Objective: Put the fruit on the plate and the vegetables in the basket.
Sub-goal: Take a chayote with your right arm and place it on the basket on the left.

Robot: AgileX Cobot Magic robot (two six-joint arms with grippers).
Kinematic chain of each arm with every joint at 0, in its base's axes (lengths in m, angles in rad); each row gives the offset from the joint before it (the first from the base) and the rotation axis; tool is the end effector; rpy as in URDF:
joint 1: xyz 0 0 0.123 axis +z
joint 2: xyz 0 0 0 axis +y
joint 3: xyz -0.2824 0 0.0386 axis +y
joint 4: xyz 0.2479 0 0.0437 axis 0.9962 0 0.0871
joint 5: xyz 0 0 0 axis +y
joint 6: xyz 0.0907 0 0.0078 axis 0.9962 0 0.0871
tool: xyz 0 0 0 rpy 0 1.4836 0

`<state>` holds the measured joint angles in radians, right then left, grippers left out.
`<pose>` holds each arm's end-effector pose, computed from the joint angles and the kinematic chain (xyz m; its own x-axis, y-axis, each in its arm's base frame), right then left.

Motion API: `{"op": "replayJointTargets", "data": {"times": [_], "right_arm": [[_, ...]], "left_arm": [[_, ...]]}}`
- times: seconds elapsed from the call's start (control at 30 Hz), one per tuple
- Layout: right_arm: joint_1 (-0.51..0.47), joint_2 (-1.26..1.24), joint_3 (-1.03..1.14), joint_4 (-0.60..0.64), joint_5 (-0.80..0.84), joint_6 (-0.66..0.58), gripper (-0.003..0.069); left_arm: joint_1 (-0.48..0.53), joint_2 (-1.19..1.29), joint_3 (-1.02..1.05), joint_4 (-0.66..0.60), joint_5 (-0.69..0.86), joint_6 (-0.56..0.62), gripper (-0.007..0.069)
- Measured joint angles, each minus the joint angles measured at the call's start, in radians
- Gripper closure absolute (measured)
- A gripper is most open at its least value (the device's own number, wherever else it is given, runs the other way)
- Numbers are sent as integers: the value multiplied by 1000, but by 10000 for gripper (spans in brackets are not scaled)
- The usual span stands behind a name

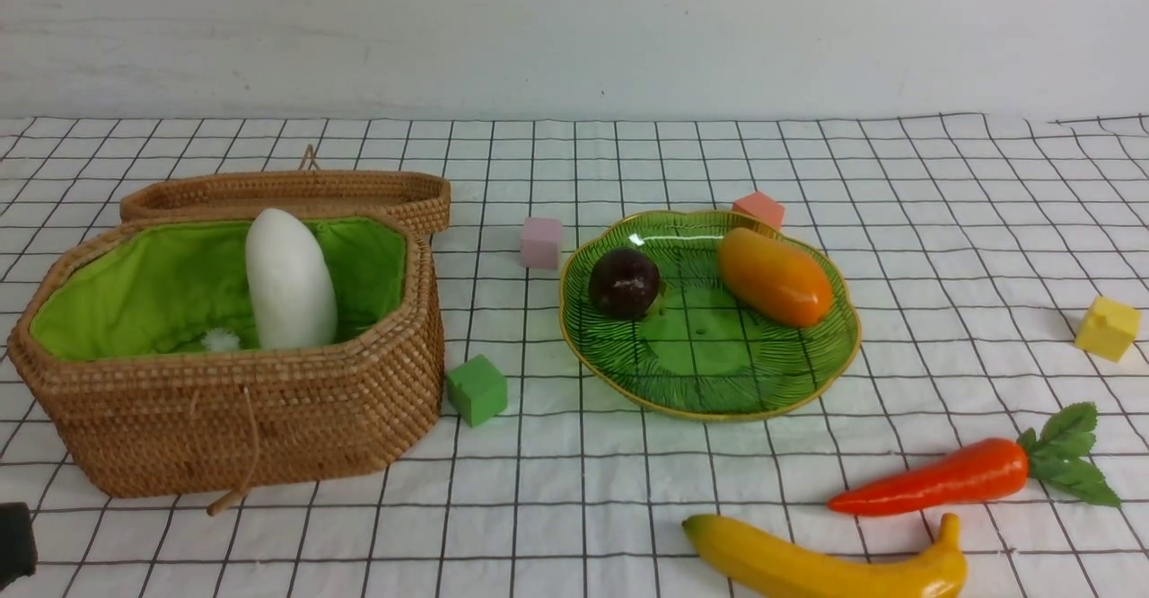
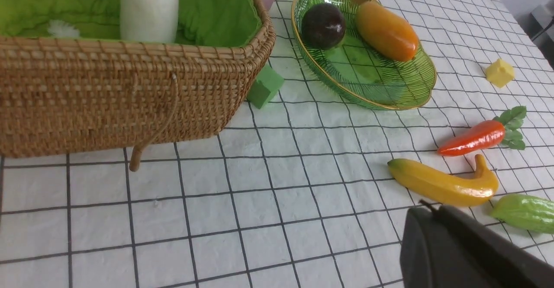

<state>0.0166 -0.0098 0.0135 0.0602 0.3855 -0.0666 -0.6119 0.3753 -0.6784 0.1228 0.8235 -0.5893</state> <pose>0.0521 0.0029 0.1745 -0.2964 -0.0157 -0.9549 -0.0414 0.9991 -0.0036 0.0516 -0.0262 0.3403 -0.5429 -0.2083 -0.8136 0.2769 0.8701 -0.4076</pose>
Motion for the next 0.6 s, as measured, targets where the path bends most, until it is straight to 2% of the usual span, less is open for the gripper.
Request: {"op": "replayJointTargets", "data": {"times": [0.27,0.43,0.5,0.6], "right_arm": [[0,0,0,0,0,0,416],[0,0,0,0,0,0,416],[0,0,0,0,0,0,416],[0,0,0,0,0,0,416]], "left_arm": [[0,0,2,28,-43,1,638],[6,14,52,117,-210,6,638],[45,2,120,153,-358,28,638],[141,-56,228,140,-526,101,638]]}}
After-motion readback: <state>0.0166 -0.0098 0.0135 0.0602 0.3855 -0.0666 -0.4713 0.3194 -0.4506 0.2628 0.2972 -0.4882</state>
